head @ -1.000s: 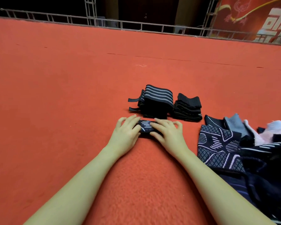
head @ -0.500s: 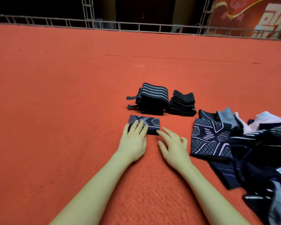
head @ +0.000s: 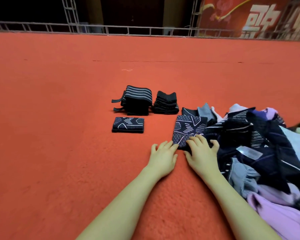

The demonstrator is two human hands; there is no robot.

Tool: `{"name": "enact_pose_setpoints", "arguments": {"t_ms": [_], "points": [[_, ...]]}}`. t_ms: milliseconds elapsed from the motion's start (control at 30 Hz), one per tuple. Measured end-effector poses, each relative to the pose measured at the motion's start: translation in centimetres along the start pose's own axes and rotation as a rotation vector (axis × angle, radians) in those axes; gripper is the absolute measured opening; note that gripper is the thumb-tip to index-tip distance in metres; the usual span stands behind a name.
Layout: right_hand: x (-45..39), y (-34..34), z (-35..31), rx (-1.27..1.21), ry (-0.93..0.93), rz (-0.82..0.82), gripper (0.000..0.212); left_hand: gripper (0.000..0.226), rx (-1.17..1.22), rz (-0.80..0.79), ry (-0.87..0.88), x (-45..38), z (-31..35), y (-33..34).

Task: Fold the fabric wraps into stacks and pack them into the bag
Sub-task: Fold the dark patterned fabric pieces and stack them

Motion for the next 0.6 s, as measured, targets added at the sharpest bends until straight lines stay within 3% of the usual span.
{"name": "enact_pose_setpoints", "arguments": {"t_ms": [233, 400, 500, 600], "points": [[0.1, 0.8, -0.2, 0.034, 0.019, 0.024, 0.027, 0.039, 0.041, 0.095, -0.109, 0.0, 0.5, 0.9], [0.6, 0.7, -0.4, -0.047, -0.025, 0.213, 0.008, 0.032, 0.075, 0.184, -0.079, 0.2, 0.6, 0.4], [1.1, -0.4, -1.5, -0.175, -0.055, 0.276, 0.021, 0.035, 0.151, 0.321, -0.017, 1.5, -0.1, -0.8], [1.7, -1.4, -3.4, -0.312, -0.117, 0.306, 0.021, 0.027, 0.208, 0.409, 0.054, 3.3, -1.7, -1.8]]}}
Point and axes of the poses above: each hand's wrist, its own x-axis away from the middle knuckle, its own y-axis out of the palm, z = x × y, the point moved 2 cm from there along -x, towards the middle knuckle, and after that the axes turned 4 degrees about y, right-handed, at the moved point
